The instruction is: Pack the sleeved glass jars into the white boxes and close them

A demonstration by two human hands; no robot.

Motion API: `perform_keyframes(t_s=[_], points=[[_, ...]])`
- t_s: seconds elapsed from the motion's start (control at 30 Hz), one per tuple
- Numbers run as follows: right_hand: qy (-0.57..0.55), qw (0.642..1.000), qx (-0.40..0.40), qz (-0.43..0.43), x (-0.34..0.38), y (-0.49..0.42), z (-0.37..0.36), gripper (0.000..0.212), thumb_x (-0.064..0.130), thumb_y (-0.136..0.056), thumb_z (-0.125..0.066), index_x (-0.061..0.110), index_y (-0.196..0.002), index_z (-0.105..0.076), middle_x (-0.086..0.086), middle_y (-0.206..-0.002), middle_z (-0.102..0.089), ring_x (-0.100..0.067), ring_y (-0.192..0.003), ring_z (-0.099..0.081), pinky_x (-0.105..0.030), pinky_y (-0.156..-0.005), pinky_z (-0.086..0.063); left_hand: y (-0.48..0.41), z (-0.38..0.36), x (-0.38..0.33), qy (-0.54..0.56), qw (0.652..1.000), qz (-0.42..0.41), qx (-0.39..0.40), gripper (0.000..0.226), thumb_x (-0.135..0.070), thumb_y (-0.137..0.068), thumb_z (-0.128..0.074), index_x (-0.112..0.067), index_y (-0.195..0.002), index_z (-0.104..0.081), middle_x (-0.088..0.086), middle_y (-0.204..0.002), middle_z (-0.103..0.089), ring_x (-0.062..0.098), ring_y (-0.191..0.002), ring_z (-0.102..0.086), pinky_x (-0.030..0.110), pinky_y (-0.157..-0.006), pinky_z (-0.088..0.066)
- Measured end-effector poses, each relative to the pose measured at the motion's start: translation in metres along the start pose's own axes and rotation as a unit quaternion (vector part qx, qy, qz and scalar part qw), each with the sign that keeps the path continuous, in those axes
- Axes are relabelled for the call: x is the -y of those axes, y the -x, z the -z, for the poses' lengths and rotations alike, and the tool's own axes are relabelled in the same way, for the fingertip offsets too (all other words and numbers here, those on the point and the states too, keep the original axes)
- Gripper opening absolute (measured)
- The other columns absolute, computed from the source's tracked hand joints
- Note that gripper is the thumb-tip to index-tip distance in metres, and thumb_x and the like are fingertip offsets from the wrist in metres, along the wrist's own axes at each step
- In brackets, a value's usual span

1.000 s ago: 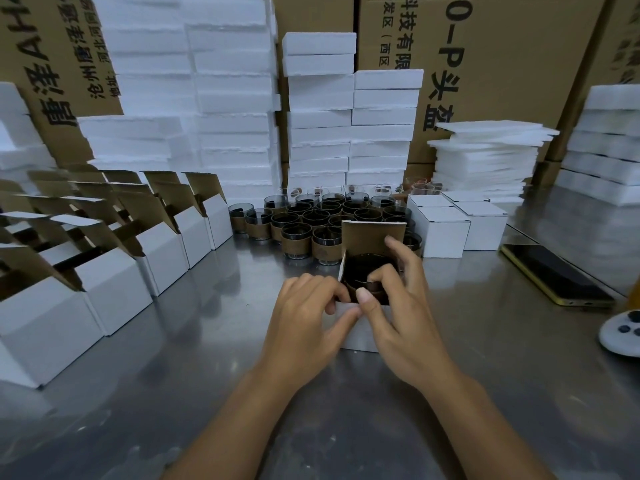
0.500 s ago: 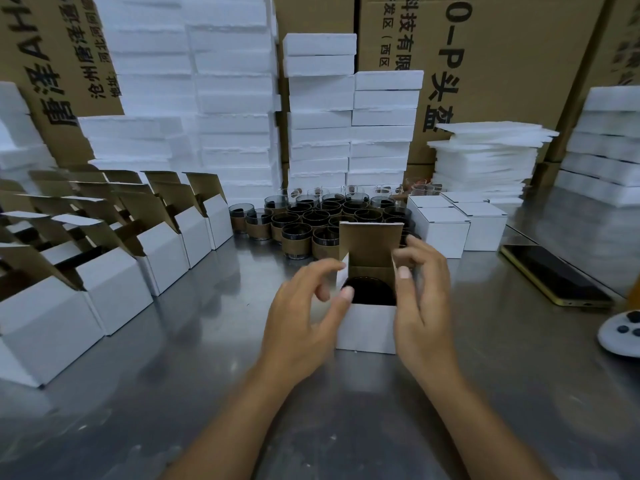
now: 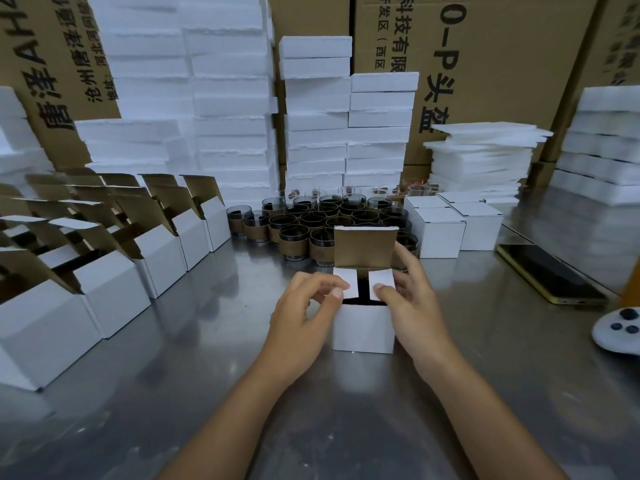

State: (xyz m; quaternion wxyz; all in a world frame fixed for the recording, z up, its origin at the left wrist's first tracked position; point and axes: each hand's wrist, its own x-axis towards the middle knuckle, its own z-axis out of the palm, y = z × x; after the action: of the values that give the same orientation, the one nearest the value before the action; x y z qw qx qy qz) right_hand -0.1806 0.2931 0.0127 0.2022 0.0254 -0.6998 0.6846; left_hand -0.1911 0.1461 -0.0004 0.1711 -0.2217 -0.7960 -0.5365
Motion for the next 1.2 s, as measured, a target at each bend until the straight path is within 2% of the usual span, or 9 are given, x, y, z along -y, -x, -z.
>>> perform_keyframes(t_s=[0.1,0.23,0.33,0.43,0.6,0.77,0.87,1.1,1.2], points=[[-0.025,1.0,-0.001,-0.003,0.0,0.0,0.001,0.048,-0.007,-0.087,-0.052,0.037,-0.106,-0.052,-0.002,-0.109,-0.064,-0.011,-0.099,-0.062,-0.024,-0.082,-0.051,-0.001,-0.001,-0.001,0.047,0.998,0.041,-0.004,0.014,-0.029,-0.087,-0.057,-0.04,-0.096,-0.054,-0.011,-0.096,-0.056,-0.001,-0.087,-0.056,0.027,-0.087,-0.042],[-0.03,0.999,0.009,0.014,-0.002,-0.001,0.002,0.032,-0.01,-0.088,-0.05,0.022,-0.091,-0.055,0.002,-0.097,-0.063,0.002,-0.082,-0.06,-0.012,-0.067,-0.046,-0.003,0.001,-0.003,0.085,0.995,0.059,0.009,0.042,-0.022,-0.09,-0.059,-0.051,-0.113,-0.04,-0.01,-0.106,-0.052,-0.005,-0.092,-0.056,0.027,-0.09,-0.044],[-0.046,0.999,-0.012,-0.006,-0.003,-0.001,0.001,0.029,-0.005,-0.09,-0.045,0.02,-0.084,-0.058,0.002,-0.088,-0.064,0.0,-0.073,-0.057,-0.015,-0.06,-0.043,-0.004,0.001,-0.004,0.091,0.993,0.067,0.04,0.033,-0.019,-0.093,-0.052,-0.048,-0.109,-0.051,-0.009,-0.12,-0.052,-0.006,-0.107,-0.051,0.031,-0.099,-0.04],[-0.071,0.996,-0.047,-0.03,-0.001,-0.003,0.0,0.028,0.011,-0.094,-0.041,0.021,-0.081,-0.064,0.006,-0.084,-0.065,0.007,-0.064,-0.057,-0.008,-0.054,-0.042,-0.003,0.001,-0.002,0.13,0.987,0.079,0.053,0.024,-0.021,-0.097,-0.045,-0.04,-0.107,-0.057,-0.014,-0.119,-0.058,-0.006,-0.11,-0.051,0.02,-0.093,-0.038],[0.032,0.998,0.006,0.06,-0.003,0.007,-0.003,0.031,0.057,-0.083,-0.052,0.032,-0.101,-0.054,0.017,-0.103,-0.058,0.015,-0.091,-0.052,-0.001,-0.074,-0.037,-0.002,0.001,-0.001,0.149,0.985,0.065,0.051,0.04,-0.062,-0.086,-0.039,-0.034,-0.11,-0.056,-0.024,-0.104,-0.061,-0.003,-0.104,-0.055,0.01,-0.085,-0.041],[0.094,0.993,0.01,0.067,-0.007,0.007,-0.003,0.048,0.054,-0.071,-0.054,0.028,-0.111,-0.051,0.003,-0.117,-0.055,-0.01,-0.107,-0.053,-0.024,-0.09,-0.043,-0.004,0.001,0.0,0.138,0.988,0.064,0.04,0.033,-0.058,-0.079,-0.054,-0.037,-0.104,-0.057,-0.02,-0.105,-0.063,0.007,-0.11,-0.057,0.045,-0.101,-0.042],[0.1,0.991,0.014,0.083,-0.007,0.008,-0.004,0.042,0.051,-0.073,-0.054,0.027,-0.107,-0.052,0.0,-0.116,-0.055,-0.013,-0.108,-0.053,-0.027,-0.092,-0.043,-0.004,0.001,0.0,0.135,0.988,0.065,0.041,0.034,-0.058,-0.078,-0.054,-0.036,-0.104,-0.056,-0.02,-0.105,-0.063,0.008,-0.111,-0.056,0.051,-0.102,-0.039],[0.12,0.988,0.045,0.085,-0.018,0.006,-0.001,0.016,0.021,-0.089,-0.06,0.032,-0.099,-0.055,0.019,-0.125,-0.044,0.006,-0.121,-0.04,-0.001,-0.093,-0.027,-0.002,0.002,0.004,0.158,0.983,0.081,0.048,0.032,-0.039,-0.079,-0.054,-0.032,-0.11,-0.055,-0.01,-0.115,-0.06,0.011,-0.118,-0.051,0.049,-0.107,-0.035],[0.108,0.99,0.054,0.079,-0.018,0.005,0.0,0.026,0.012,-0.095,-0.048,0.035,-0.093,-0.058,0.015,-0.131,-0.043,0.018,-0.117,-0.035,0.002,-0.091,-0.025,-0.001,0.001,0.005,0.172,0.98,0.081,0.061,0.033,-0.028,-0.083,-0.052,-0.034,-0.116,-0.051,-0.008,-0.122,-0.055,-0.001,-0.113,-0.051,0.026,-0.099,-0.042]])
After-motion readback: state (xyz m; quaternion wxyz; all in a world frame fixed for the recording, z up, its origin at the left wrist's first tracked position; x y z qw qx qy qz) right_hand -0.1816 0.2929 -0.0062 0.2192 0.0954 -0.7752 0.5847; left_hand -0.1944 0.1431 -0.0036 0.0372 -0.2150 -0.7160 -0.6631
